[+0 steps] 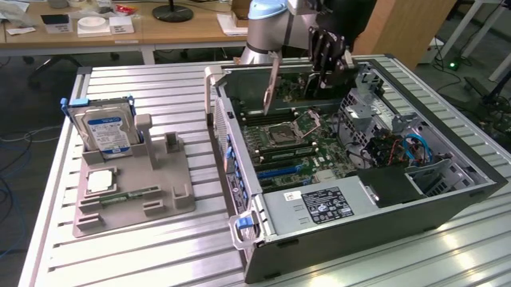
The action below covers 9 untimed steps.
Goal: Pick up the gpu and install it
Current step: 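Insert the gpu into the slot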
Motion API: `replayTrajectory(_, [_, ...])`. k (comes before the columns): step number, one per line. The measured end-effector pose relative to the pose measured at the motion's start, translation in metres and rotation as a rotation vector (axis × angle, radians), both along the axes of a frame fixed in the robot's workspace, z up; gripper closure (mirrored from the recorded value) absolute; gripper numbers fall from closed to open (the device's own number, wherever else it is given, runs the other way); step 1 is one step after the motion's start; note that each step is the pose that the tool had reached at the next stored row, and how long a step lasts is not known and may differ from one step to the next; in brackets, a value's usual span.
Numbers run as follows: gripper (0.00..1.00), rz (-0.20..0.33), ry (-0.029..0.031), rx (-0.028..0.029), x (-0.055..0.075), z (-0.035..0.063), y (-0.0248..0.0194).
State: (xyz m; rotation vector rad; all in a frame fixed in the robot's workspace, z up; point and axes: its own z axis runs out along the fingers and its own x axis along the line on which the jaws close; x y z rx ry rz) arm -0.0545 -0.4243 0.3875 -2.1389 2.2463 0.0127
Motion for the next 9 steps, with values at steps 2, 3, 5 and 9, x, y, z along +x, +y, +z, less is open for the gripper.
replayTrajectory(2, [0.72,0.0,0.0001,0.0015,0.0,-0.0033,0.0002])
replayTrajectory(3, [0.72,0.0,0.0,0.0026,0.0,-0.0047,0.0002])
replayTrajectory(5, [0.72,0.0,0.0001,0.003,-0.0001,-0.0073,0.0002])
replayTrajectory(9, [0.72,0.0,0.0011,-0.0062,-0.0002,-0.0113,0.0003])
